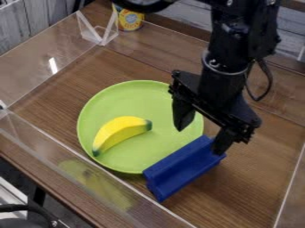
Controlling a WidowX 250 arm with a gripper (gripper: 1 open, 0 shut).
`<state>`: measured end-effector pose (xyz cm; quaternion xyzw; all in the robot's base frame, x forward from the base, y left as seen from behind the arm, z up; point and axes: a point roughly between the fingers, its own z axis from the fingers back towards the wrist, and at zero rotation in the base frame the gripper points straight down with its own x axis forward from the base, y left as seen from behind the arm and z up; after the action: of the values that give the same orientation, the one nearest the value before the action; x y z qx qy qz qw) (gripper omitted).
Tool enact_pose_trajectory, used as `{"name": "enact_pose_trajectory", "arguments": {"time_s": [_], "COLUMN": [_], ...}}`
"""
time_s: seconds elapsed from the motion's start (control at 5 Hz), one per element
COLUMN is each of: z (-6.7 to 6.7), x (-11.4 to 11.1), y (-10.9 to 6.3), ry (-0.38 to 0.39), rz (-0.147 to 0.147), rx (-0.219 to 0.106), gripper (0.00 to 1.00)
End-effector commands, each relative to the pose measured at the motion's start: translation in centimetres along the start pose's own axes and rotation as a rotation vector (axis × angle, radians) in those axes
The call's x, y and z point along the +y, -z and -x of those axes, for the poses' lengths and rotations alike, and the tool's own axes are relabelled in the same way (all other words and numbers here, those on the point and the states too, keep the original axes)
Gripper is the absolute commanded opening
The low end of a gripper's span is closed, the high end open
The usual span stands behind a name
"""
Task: Put the blue object in the green plate
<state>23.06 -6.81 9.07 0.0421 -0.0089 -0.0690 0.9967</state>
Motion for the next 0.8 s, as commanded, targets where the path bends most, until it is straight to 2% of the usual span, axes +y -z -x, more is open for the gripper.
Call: {"name": "enact_pose_trajectory", "arguments": {"time_s": [0.0,0.4,0.6], "z": [-0.7,-2.6,-2.7], "x": [0.3,-1.4,-0.8], "y": [-0.6,-0.5,0.3], "ry": [0.036,-0.042,-0.050], "rz": [0.009,0.011,0.009], "rx": [-0.025,-0.017,-0.014], "gripper": [1.00,1.00,1.00]}}
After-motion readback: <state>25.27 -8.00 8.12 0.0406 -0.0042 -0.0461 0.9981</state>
